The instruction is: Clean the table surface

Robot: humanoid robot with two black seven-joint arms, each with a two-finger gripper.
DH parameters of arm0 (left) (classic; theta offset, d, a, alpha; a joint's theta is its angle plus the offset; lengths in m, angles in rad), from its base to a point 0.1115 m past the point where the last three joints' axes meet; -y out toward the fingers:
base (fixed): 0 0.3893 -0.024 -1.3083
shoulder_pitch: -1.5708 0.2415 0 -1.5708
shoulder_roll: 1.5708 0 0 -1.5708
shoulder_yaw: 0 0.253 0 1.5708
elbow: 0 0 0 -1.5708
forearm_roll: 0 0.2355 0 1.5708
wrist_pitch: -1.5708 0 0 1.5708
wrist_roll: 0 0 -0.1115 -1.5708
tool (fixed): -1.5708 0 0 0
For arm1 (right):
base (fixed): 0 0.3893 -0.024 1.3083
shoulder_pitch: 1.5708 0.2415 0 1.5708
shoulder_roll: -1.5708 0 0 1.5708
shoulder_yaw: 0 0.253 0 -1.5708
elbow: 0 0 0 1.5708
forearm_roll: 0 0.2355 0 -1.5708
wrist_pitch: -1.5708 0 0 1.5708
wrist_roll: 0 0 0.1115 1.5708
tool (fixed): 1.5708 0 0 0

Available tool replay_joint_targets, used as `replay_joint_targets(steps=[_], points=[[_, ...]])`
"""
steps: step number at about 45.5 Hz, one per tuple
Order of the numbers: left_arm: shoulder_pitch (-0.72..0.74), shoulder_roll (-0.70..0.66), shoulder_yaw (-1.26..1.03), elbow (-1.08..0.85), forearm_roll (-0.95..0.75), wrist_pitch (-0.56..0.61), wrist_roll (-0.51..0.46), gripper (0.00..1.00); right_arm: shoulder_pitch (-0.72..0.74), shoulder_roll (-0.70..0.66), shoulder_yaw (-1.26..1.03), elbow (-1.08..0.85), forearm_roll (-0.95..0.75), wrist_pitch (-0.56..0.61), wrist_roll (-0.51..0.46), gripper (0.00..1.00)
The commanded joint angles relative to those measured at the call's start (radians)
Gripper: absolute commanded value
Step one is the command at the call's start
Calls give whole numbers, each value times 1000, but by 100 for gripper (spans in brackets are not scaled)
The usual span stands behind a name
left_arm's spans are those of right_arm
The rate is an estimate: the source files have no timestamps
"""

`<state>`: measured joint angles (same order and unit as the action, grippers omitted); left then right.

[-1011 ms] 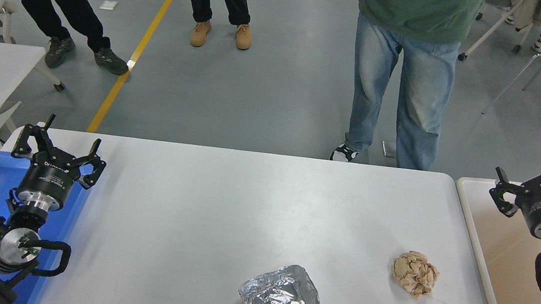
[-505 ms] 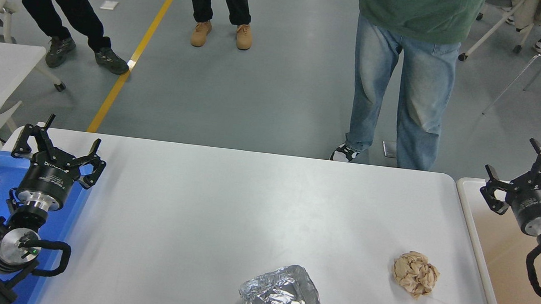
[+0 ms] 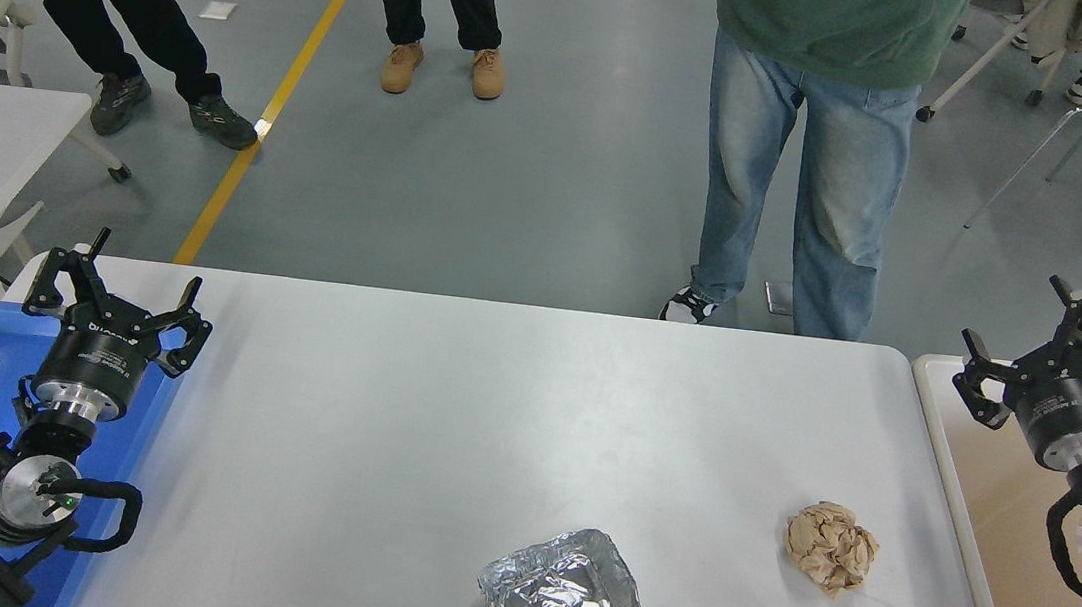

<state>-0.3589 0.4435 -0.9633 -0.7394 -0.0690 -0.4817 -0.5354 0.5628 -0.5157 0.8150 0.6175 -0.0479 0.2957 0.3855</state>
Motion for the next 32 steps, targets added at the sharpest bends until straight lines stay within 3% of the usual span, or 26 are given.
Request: replay_joint_targets(steps=[1,12,21,27,32], points=[[0,0,0,0,0,0,0,99,3,-26,-8,4,0,-1,-23,100],[0,0,0,0,0,0,0,99,-4,-70,10,25,8,-1,-151,100],[0,0,0,0,0,0,0,99,-49,-211,-13,175,-23,29,-137,100],[0,0,0,0,0,0,0,99,-86,-273,-17,257,-44,161,-136,100],[0,0,0,0,0,0,0,99,-103,-343,-19,315,-93,188,-134,100]])
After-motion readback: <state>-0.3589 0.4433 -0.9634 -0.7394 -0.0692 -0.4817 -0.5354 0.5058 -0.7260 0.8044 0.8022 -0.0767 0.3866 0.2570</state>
